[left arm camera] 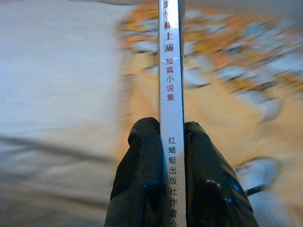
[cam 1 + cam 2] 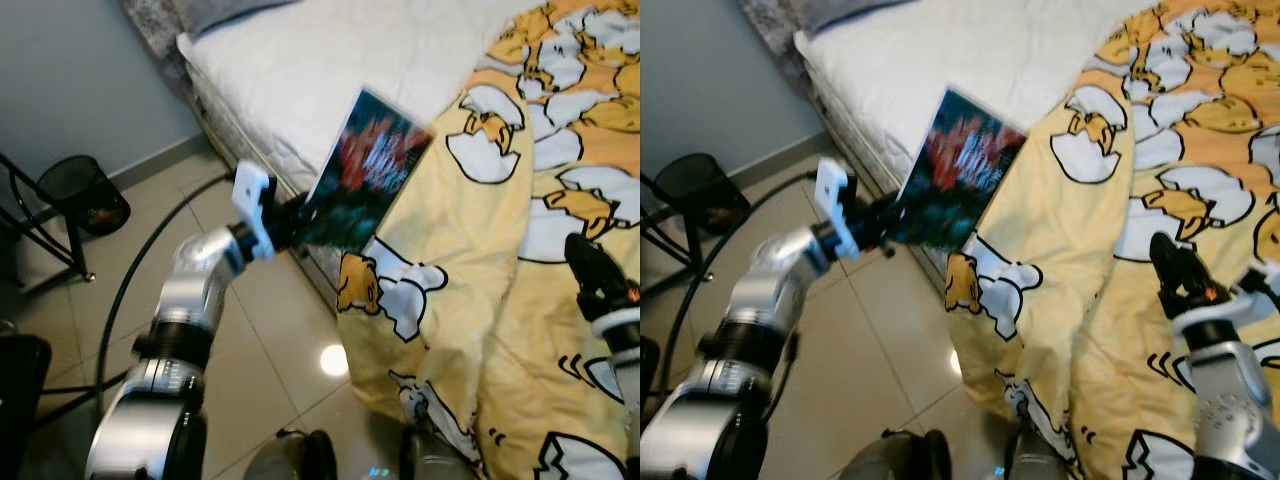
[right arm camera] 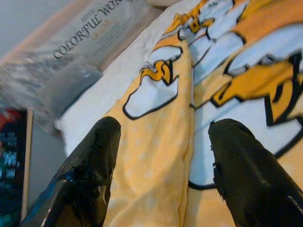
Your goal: Clean up the room
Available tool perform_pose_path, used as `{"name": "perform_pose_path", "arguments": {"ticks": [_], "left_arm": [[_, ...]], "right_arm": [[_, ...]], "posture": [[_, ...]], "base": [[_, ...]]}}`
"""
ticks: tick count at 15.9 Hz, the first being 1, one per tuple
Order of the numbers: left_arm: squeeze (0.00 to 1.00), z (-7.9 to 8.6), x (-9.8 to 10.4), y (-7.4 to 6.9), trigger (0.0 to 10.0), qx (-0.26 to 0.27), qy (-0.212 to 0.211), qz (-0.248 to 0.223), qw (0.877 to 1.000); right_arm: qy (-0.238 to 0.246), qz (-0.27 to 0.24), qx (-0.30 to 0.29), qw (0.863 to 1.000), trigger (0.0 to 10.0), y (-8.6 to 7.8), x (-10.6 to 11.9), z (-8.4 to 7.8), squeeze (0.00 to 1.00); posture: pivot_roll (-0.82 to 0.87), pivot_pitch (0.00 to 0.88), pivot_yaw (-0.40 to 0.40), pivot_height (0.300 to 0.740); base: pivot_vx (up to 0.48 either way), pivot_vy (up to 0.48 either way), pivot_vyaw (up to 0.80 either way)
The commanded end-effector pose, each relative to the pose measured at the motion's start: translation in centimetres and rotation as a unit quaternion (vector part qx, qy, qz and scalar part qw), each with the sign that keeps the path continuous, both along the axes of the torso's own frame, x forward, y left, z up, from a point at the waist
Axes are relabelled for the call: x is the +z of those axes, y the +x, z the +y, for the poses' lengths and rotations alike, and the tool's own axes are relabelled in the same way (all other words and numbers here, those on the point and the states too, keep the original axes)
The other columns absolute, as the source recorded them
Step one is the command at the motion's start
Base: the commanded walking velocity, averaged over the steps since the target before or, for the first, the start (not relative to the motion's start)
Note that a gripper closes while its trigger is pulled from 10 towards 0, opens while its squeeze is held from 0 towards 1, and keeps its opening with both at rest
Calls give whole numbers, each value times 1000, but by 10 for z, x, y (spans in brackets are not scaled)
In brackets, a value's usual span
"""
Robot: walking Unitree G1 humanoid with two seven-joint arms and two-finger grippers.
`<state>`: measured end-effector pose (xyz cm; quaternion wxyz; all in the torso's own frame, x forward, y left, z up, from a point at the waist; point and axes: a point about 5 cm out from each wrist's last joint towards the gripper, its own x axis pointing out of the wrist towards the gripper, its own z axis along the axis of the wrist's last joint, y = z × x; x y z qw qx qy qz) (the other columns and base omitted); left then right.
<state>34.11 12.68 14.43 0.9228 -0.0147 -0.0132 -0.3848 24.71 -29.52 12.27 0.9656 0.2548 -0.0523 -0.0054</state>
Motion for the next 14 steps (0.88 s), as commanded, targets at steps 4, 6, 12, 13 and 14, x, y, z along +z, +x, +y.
{"name": "perform_pose_path", "arguments": {"ticks": [4,6,12,13,14], "left_arm": [[0,30,8,-22,10000,163,63,-36,984],[0,36,8,-42,10000,230,64,-25,971],[0,42,-8,-61,10000,266,94,3,960],[0,41,-10,-61,10000,269,102,5,958],[0,41,-10,-61,10000,270,107,6,957]], "right_arm": [[-71,56,-68,994,10000,13,-10,40,0],[-102,84,-75,988,10000,13,-19,66,0],[-162,125,-15,979,10000,1,-33,119,0],[-165,130,-18,978,10000,-1,-35,119,0],[-166,133,-21,977,10000,-2,-35,118,0]], "posture": [[-235,7,101,740],[-219,0,72,740],[-220,0,58,740],[-218,0,53,740],[-216,0,48,740]], "base": [[0,0,0],[0,0,0],[0,126,-207],[0,262,-800],[0,262,-800]]}}
